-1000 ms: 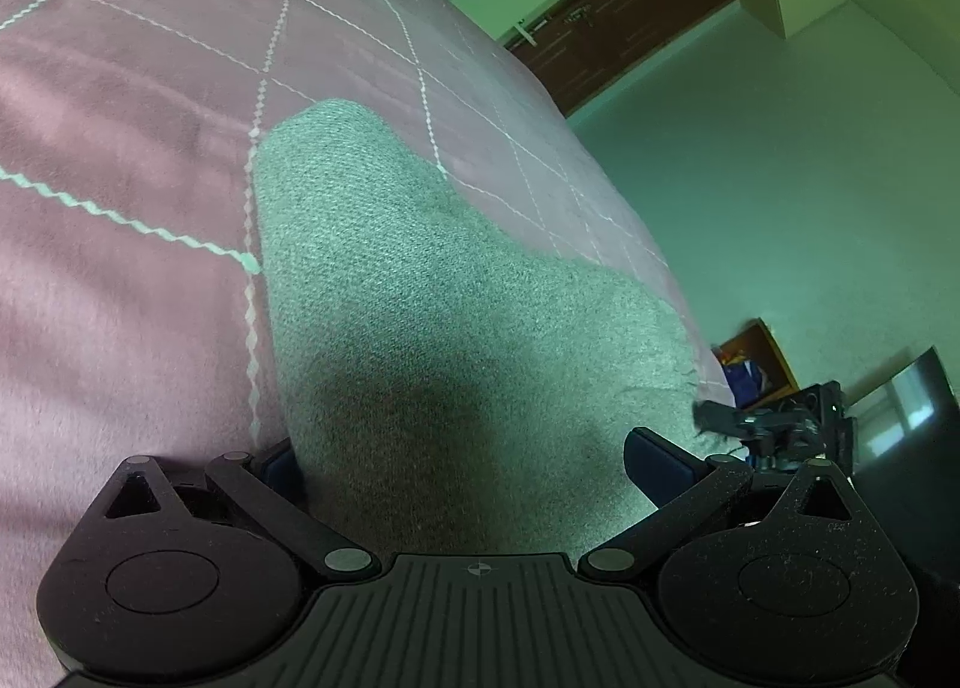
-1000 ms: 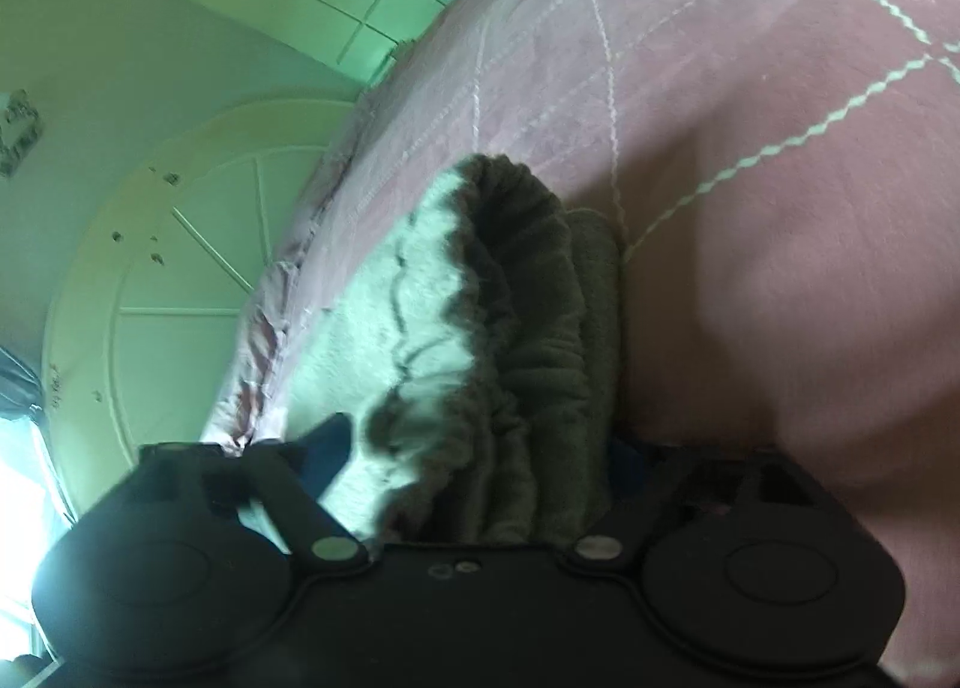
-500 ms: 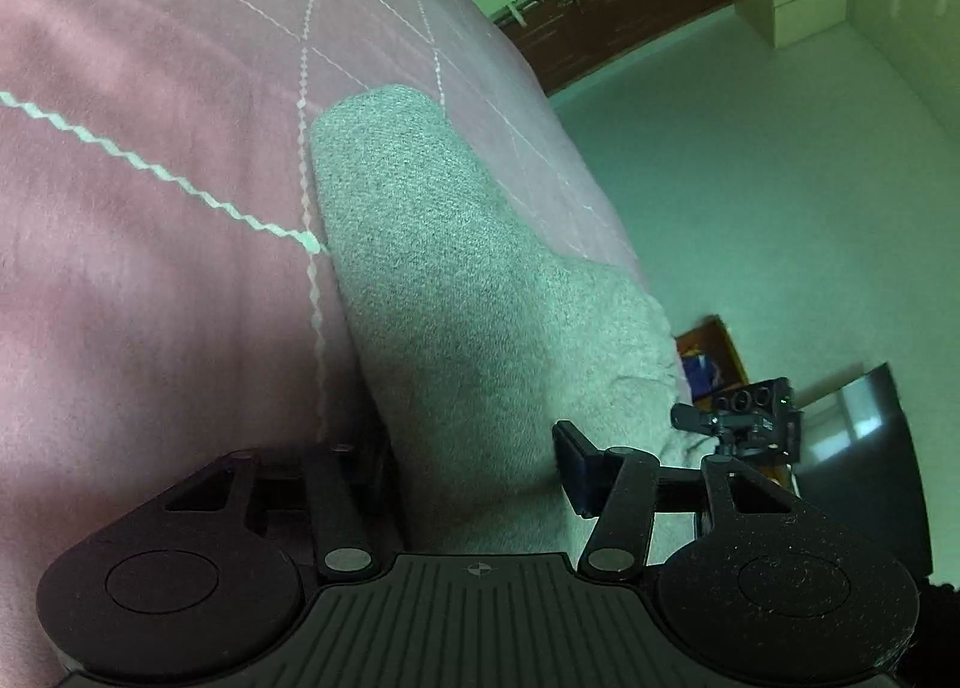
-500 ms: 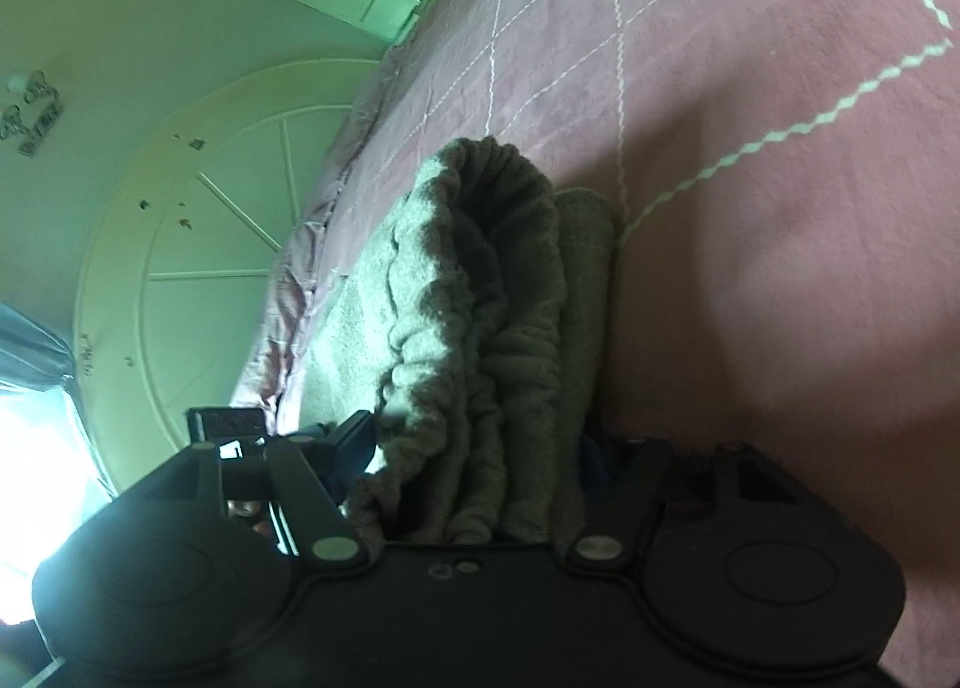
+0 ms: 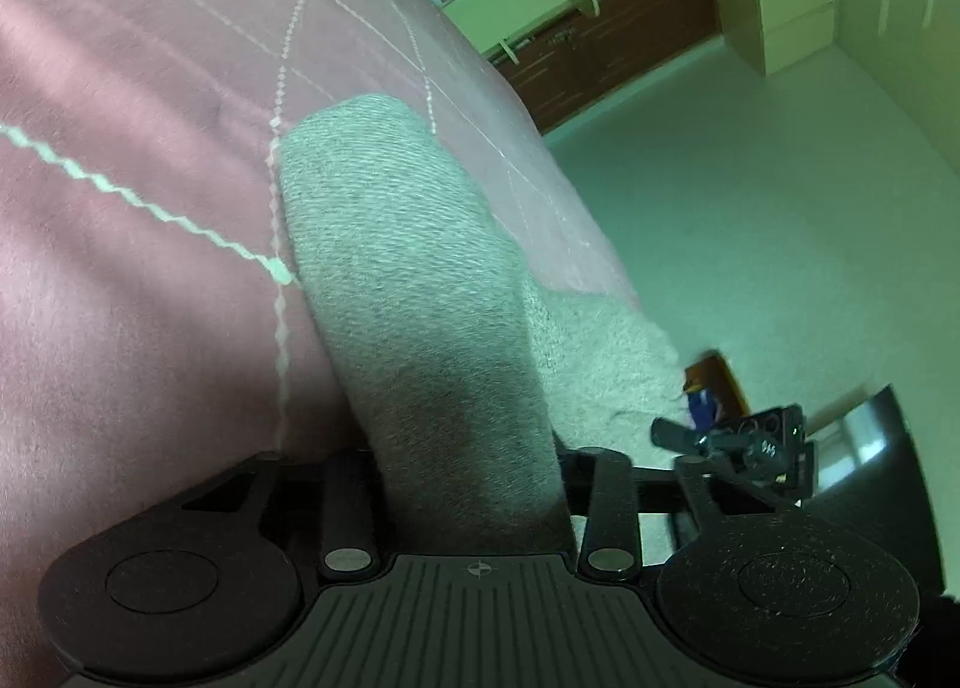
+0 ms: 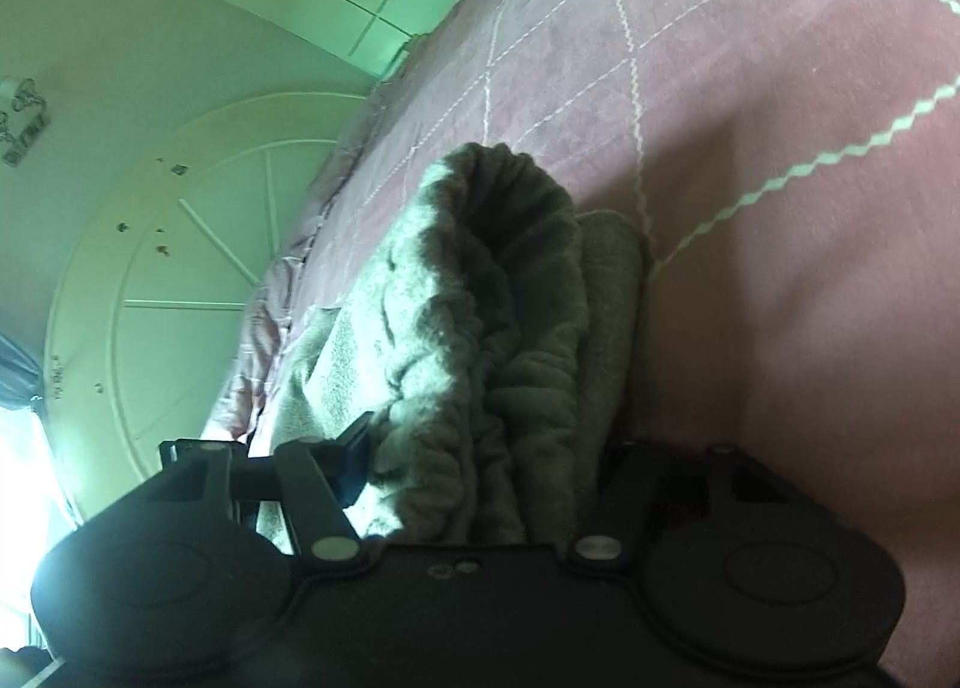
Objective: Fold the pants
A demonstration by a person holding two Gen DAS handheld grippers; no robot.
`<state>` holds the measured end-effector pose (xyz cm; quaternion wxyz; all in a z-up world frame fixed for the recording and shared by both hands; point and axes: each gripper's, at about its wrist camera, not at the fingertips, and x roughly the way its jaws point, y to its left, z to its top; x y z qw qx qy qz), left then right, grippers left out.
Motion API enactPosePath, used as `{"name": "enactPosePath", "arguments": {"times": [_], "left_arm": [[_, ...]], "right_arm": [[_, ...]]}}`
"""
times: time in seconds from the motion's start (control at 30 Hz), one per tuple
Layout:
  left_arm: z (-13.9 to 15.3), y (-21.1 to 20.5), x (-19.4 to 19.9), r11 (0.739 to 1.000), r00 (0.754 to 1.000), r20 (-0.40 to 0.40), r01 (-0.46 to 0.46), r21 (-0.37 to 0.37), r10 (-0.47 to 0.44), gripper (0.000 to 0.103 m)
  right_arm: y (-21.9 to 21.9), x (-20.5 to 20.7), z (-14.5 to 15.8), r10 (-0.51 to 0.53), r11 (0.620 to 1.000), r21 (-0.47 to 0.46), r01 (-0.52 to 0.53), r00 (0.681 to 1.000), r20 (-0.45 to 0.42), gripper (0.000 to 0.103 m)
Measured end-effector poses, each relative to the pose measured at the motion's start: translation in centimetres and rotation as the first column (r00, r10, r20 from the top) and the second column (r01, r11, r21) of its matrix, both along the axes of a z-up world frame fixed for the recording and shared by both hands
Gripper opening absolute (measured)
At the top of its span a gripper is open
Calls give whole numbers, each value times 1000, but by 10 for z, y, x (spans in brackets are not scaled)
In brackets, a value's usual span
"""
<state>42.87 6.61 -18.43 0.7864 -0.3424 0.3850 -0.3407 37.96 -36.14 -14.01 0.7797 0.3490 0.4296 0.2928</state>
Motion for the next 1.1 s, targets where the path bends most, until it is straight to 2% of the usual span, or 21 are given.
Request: {"name": "enactPosePath", "arguments": {"times": [0.1,0.33,0.53,0.67,0.73,0.77,0.8,0.83,0.87,0.9,1.0,1.1], "left_arm": [[1,4,-5,999,1000,18,-8,-45,9,26],[39,26,-14,994,992,124,-10,-108,24,25],[71,63,47,997,984,163,-60,-55,68,25],[65,103,94,990,981,133,-132,-57,139,26],[37,126,112,978,977,55,-202,-44,204,30],[19,132,119,968,968,4,-251,12,251,54],[-2,137,120,959,960,11,-281,35,281,37],[-13,143,111,952,949,67,-306,-24,307,37],[-15,145,109,948,946,77,-312,-62,316,37],[-15,145,109,948,946,76,-312,-64,316,37],[-11,142,108,949,946,85,-310,-54,314,37],[-4,137,97,936,930,105,-351,-30,353,41]], "right_arm": [[5,-5,21,17,1000,17,-18,999,41,43],[18,2,70,109,993,39,-115,985,135,42],[49,76,69,110,988,86,-125,980,163,41],[86,144,51,81,990,105,-99,983,168,42],[106,164,31,90,995,28,-96,981,172,60],[118,172,12,77,994,-82,-66,988,138,89],[126,171,-2,65,990,-136,-42,984,167,93],[132,159,-5,57,988,-151,-16,959,276,98],[139,153,-7,70,982,-189,-8,945,320,97],[140,150,-7,73,980,-199,-6,941,331,98],[123,153,-9,41,996,-89,-14,951,308,97],[122,149,-2,49,993,-120,-16,959,279,97]]}}
